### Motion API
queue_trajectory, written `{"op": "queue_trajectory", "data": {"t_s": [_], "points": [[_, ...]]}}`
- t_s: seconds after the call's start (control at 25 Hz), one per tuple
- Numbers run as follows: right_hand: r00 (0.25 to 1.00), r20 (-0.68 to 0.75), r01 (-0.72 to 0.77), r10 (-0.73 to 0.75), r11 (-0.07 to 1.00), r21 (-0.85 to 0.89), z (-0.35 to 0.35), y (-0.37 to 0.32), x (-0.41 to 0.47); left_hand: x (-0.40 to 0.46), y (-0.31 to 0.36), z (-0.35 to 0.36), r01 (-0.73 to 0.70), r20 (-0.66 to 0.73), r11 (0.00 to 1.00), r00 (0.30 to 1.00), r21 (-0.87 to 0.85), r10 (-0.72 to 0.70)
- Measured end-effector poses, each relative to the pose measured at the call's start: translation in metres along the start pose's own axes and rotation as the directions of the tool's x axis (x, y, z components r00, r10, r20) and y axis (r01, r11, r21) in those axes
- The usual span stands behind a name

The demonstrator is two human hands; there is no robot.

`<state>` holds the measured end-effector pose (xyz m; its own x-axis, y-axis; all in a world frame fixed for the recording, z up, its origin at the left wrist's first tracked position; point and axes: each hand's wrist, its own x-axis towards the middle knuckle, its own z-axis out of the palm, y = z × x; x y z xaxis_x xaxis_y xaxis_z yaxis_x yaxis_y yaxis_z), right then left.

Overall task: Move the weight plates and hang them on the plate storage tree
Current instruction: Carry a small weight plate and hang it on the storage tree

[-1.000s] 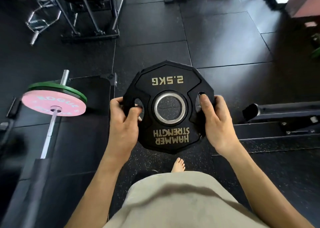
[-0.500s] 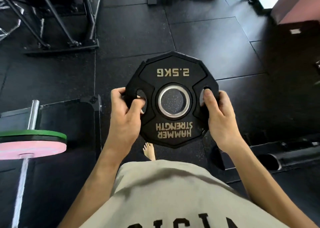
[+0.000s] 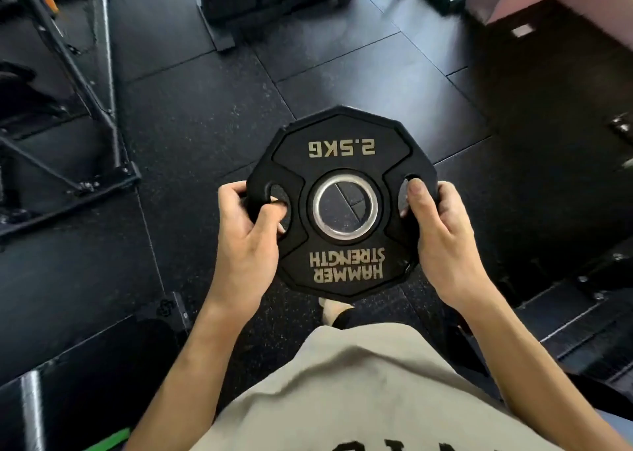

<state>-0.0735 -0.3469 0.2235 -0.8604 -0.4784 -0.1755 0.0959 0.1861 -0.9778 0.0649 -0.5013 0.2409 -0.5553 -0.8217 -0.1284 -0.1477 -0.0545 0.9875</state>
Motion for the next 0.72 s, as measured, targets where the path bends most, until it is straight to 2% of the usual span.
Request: {"op": "queue_trajectory", "data": {"t_s": [0.4,0.72], "points": [[0.994,-0.084,-0.069,0.071,0.997,0.028,0.012,-0.048,0.247,0.258,0.047,0.104,0.032,0.108,0.998,0.993,0.053,-0.037],[0.943,-0.321,-0.076,0.082,0.997,0.032,-0.003,-0.076,0.461,0.485,0.071,0.233,0.007,0.341,0.999,0.940,0.032,-0.018]]}}
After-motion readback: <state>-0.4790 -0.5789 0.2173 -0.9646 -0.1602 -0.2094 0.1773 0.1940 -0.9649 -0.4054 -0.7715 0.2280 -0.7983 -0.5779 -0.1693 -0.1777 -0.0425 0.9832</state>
